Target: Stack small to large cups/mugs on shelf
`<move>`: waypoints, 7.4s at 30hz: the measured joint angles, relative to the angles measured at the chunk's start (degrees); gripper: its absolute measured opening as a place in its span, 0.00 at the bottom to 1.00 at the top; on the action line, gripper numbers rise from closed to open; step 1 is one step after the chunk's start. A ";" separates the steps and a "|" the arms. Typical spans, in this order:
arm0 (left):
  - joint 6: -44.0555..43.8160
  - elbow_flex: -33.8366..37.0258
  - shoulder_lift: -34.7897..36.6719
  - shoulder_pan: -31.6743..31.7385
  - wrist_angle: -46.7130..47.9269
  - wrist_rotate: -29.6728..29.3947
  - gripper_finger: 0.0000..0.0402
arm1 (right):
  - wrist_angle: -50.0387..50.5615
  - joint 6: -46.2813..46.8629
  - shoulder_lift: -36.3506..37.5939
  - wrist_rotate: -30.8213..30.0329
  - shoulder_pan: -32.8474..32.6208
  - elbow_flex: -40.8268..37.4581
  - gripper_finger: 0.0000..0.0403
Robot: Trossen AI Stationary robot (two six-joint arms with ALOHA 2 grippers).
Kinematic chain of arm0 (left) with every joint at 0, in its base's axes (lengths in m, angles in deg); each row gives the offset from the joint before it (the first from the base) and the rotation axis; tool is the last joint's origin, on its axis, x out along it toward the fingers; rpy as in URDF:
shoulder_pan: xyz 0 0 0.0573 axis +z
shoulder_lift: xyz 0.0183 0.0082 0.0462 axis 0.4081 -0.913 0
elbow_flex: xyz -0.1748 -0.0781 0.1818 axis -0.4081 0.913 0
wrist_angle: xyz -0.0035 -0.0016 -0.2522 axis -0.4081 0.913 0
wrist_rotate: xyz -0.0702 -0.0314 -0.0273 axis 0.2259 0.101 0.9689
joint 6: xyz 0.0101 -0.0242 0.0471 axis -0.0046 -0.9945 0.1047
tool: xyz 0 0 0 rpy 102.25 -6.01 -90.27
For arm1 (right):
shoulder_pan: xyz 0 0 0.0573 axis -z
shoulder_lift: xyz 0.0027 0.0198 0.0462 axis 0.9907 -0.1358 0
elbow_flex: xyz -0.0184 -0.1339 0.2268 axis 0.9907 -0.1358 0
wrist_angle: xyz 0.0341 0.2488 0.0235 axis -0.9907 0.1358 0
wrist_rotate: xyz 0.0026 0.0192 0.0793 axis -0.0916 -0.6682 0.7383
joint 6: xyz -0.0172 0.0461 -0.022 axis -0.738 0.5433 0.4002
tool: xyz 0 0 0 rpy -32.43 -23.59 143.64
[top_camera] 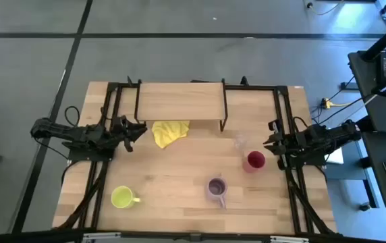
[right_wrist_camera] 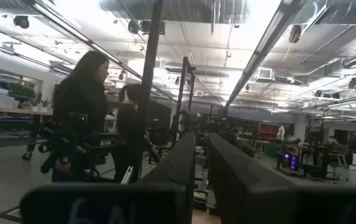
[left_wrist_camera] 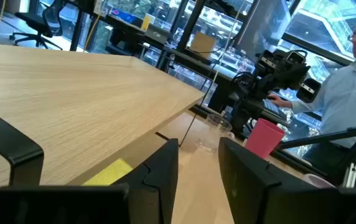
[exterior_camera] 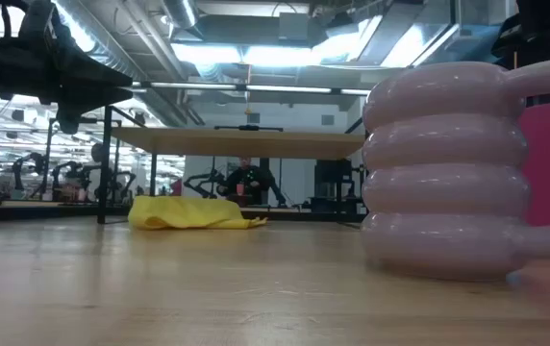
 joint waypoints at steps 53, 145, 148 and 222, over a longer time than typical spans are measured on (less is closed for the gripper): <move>0.00 0.00 0.02 0.00 0.00 0.00 0.27 | 0.00 0.01 -0.01 0.00 -0.01 0.01 0.11; 0.02 0.00 0.00 0.00 -0.20 -0.02 0.27 | 96.89 64.95 -61.59 2.16 -3.10 55.35 0.60; 0.01 0.00 0.01 0.00 -0.20 -0.01 0.27 | 96.76 65.99 -61.60 0.61 -3.10 52.82 0.58; 0.02 -0.01 0.01 0.00 -0.21 -0.01 0.27 | 104.08 15.78 -108.21 0.77 41.46 127.16 0.02</move>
